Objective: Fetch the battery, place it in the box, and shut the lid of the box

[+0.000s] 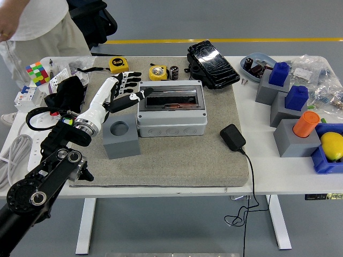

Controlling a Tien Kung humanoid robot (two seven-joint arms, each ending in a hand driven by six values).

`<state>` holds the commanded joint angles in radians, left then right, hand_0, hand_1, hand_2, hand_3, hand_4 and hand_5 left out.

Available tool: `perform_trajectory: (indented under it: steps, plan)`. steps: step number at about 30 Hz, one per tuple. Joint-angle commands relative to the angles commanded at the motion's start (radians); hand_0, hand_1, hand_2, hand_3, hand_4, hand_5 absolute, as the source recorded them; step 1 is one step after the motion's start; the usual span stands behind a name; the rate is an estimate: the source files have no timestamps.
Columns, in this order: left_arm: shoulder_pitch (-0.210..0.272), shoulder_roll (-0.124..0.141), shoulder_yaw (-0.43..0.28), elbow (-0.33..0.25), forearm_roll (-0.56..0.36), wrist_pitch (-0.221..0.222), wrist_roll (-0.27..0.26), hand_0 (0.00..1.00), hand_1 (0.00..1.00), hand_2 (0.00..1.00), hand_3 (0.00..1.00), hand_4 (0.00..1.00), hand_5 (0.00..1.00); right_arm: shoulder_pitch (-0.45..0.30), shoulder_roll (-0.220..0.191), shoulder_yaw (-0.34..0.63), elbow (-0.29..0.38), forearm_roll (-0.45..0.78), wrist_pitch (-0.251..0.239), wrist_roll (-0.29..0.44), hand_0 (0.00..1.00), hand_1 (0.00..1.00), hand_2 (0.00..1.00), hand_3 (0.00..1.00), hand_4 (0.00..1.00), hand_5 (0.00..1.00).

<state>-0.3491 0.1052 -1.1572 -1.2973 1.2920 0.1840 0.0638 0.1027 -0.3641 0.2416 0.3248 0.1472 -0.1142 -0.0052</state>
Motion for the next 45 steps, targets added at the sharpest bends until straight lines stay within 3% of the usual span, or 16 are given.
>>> perform_trajectory:
  steps: [4, 10, 12, 17, 18, 28, 45]
  plan:
    - [0.025, 0.006, -0.057, 0.012, -0.113, -0.005, -0.009, 0.712, 0.797, 0.781, 0.769, 0.984, 0.479, 0.002, 0.000, 0.003, 0.000, -0.001, 0.000, 0.000, 0.579, 0.627, 0.653, 0.551, 0.937, 0.495]
    - [0.069, 0.033, -0.144, 0.009, -0.185, 0.005, -0.033, 0.704, 0.788, 0.779, 0.764, 0.981, 0.472, 0.002, 0.000, 0.010, 0.000, -0.003, -0.002, 0.000, 0.577, 0.628, 0.654, 0.551, 0.937, 0.495]
    - [0.079, 0.037, -0.164, 0.009, -0.210, 0.009, -0.043, 0.652, 0.745, 0.736, 0.743, 0.975, 0.466, 0.001, 0.000, 0.010, -0.001, -0.002, -0.001, 0.000, 0.579, 0.627, 0.653, 0.551, 0.936, 0.495]
    - [0.097, 0.038, -0.209, 0.015, -0.275, 0.017, -0.069, 0.652, 0.745, 0.736, 0.743, 0.975, 0.466, -0.001, 0.000, 0.013, -0.001, -0.001, -0.001, 0.000, 0.579, 0.627, 0.653, 0.551, 0.936, 0.495]
    - [0.100, 0.038, -0.216, 0.016, -0.281, 0.018, -0.071, 0.617, 0.726, 0.725, 0.727, 0.974, 0.466, -0.001, 0.000, 0.014, -0.001, -0.002, -0.001, 0.000, 0.579, 0.627, 0.653, 0.551, 0.937, 0.496]
    - [0.100, 0.033, -0.257, 0.022, -0.311, 0.022, -0.076, 0.608, 0.723, 0.719, 0.717, 0.972, 0.465, 0.000, -0.001, 0.024, -0.001, -0.006, 0.000, 0.000, 0.579, 0.627, 0.653, 0.550, 0.936, 0.497]
    - [0.112, 0.032, -0.284, 0.022, -0.286, 0.005, -0.046, 0.593, 0.703, 0.713, 0.697, 0.953, 0.445, -0.006, 0.003, 0.038, -0.001, -0.012, 0.000, 0.000, 0.579, 0.627, 0.653, 0.551, 0.935, 0.497]
